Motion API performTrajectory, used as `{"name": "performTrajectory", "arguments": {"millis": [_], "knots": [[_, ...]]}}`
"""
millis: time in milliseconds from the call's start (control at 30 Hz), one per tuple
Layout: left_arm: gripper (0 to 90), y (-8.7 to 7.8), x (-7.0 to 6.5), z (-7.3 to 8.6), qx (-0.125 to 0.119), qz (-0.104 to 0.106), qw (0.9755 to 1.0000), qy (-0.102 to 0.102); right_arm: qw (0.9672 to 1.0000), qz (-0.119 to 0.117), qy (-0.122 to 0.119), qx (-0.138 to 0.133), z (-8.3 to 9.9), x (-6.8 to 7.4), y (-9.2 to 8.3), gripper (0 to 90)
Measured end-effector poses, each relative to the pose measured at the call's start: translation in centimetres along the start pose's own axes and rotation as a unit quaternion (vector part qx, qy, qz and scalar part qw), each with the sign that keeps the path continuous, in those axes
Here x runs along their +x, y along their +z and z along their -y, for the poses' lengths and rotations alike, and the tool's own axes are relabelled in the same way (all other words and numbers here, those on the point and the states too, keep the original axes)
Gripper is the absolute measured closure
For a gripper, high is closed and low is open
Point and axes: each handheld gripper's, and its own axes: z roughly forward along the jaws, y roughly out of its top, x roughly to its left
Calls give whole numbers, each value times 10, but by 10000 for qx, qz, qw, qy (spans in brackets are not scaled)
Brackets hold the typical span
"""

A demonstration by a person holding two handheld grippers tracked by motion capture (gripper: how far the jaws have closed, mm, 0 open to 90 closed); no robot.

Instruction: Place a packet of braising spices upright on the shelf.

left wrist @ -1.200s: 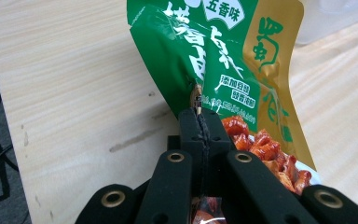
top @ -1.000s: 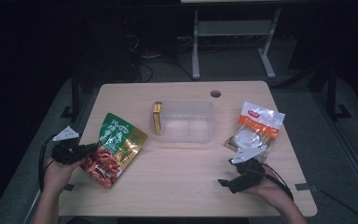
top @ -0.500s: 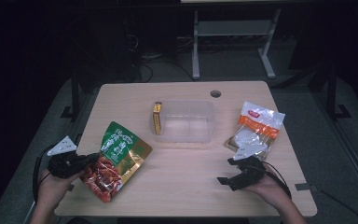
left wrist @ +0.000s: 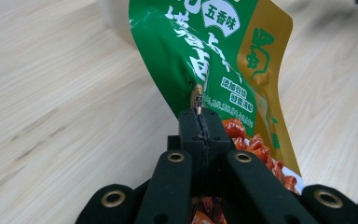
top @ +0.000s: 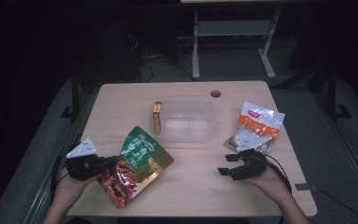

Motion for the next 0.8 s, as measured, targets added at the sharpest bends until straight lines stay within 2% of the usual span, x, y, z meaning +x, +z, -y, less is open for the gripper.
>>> {"name": "performTrajectory", "arguments": {"millis": [167,300,333,533,633,800], "knots": [[900,14,-10,-11,47,251,9994,215,9996,-212,21,-163,-8,0,-3,396],[900,27,-17,-20,57,463,9981,410,9991,-342,37,-251,-16,-1,-2,412],[900,31,-18,-22,49,504,9978,436,9990,-375,-31,-262,-17,-1,-2,423],[900,50,-25,-39,68,727,9949,690,9983,-503,-94,-263,-22,1,-1,448],[900,58,-28,-49,55,815,9931,840,9974,-600,-130,-366,-25,1,-1,455],[900,70,-30,-61,56,992,9903,973,9964,-681,-194,-459,-35,2,-2,458]]}}
